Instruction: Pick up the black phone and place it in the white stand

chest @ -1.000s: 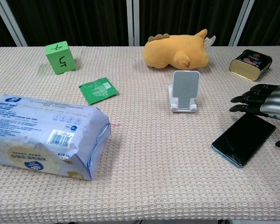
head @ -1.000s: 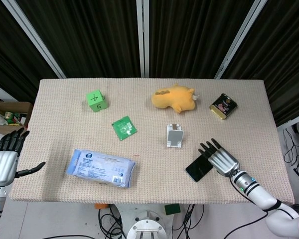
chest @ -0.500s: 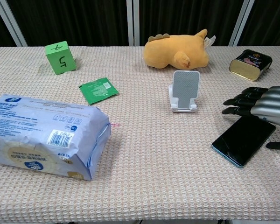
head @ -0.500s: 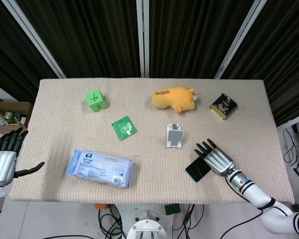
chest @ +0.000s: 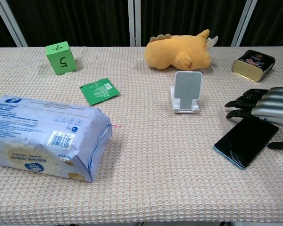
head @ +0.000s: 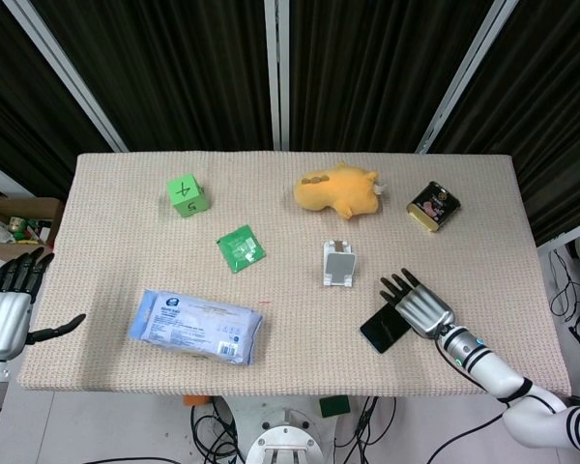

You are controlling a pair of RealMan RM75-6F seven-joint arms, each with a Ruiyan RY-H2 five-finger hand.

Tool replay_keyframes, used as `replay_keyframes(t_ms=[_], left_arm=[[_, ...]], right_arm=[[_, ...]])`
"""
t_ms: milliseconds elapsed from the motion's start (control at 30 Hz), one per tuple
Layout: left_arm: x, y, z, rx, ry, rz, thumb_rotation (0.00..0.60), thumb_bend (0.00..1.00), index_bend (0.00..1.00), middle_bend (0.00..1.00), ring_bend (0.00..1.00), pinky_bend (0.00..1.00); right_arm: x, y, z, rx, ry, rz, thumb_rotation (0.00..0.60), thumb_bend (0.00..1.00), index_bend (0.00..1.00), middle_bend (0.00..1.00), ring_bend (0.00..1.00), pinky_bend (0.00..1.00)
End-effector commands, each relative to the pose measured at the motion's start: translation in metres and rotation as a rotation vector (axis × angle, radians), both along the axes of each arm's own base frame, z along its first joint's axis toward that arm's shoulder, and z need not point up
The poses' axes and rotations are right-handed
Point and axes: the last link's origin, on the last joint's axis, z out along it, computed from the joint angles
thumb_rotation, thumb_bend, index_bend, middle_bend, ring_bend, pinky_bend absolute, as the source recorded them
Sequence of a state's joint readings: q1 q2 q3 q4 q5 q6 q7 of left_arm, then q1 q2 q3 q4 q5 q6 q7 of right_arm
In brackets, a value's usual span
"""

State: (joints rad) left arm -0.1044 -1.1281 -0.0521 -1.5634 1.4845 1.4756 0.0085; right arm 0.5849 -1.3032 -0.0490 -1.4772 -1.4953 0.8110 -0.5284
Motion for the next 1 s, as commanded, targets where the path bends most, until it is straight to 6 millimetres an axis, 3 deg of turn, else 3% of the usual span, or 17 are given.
replay_keyframes(t_ms=[33,233,500,633,833,1000], left_arm=[[0.000,0.000,0.000,0.000,0.000,0.002,0.165,0.05,0.07,0.01,0.00,0.09],[-0.002,0.000,-0.001,-0.003,-0.002,0.007,0.174,0.05,0.07,0.01,0.00,0.09],[-0.004,0.001,-0.003,-0.010,-0.006,0.010,0.195,0.05,0.07,0.01,0.00,0.09],[-0.005,0.000,-0.002,-0.005,-0.008,0.010,0.204,0.05,0.07,0.01,0.00,0.09],[-0.005,0.000,-0.002,-0.006,-0.016,0.005,0.247,0.05,0.07,0.01,0.00,0.09],[-0.007,-0.001,-0.003,-0.008,-0.021,0.009,0.253,0.05,0.07,0.01,0.00,0.09]], right_arm=[[0.000,0.000,0.001,-0.002,-0.003,-0.001,0.600,0.27,0.28,0.00,0.00,0.00],[-0.001,0.001,0.004,-0.016,-0.013,-0.001,0.600,0.29,0.41,0.00,0.00,0.00],[-0.005,0.005,0.001,-0.012,-0.017,-0.009,0.600,0.29,0.44,0.00,0.00,0.00],[-0.002,0.007,0.003,-0.019,-0.056,-0.001,0.600,0.33,0.58,0.01,0.00,0.00],[0.005,0.013,0.012,-0.015,-0.165,0.015,0.600,0.53,0.80,0.12,0.02,0.00],[0.003,0.015,0.018,-0.012,-0.221,0.032,0.600,0.73,0.85,0.24,0.19,0.00]])
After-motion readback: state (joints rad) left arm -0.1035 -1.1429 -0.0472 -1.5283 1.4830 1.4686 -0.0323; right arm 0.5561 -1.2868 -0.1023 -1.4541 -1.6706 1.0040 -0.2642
